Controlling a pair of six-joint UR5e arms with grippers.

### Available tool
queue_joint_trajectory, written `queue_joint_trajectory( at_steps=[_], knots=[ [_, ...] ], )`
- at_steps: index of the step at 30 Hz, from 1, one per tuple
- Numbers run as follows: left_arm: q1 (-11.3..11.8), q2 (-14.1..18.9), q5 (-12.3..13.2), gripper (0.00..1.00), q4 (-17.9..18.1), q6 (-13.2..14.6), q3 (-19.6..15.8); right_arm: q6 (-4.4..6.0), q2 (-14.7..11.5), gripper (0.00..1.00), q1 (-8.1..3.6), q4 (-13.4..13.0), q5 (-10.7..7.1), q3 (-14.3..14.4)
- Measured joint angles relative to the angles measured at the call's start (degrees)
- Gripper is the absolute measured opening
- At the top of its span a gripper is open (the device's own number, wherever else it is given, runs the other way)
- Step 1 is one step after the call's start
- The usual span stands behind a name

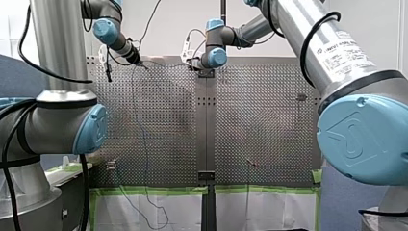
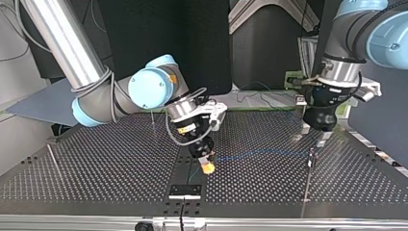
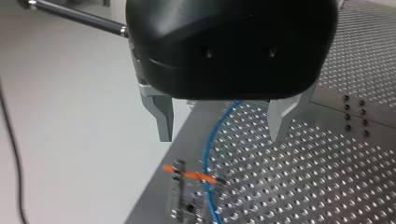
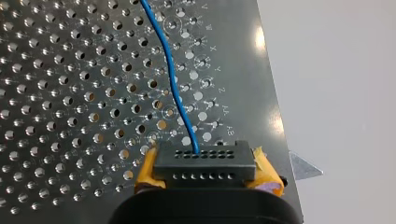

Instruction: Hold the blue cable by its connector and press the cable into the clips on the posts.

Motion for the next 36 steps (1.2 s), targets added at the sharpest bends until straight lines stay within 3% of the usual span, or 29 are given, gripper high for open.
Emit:
queue_joint_trajectory(
  at_steps=[6, 10, 22, 36],
  knots=[
    [-0.50, -1.50, 0.07, 1.00, 3.01, 2.98, -0.03, 0.07, 0.01, 0.00, -0.14, 0.00, 0.03, 0.02],
    [-0.85, -1.60, -1.26, 1.00, 4.88, 4.96, -0.05, 0.09, 0.00, 0.00, -0.17, 0.03, 0.03, 0.01],
    [-1.28, -1.57, -4.20, 1.00, 5.91, 10.94, -0.05, 0.05, 0.04, 0.00, -0.19, 0.09, 0.03, 0.05],
    [-1.98, -1.56, -5.86, 1.00, 5.59, 11.82, -0.20, 0.15, 0.00, 0.00, -0.17, 0.06, 0.03, 0.05]
  ],
)
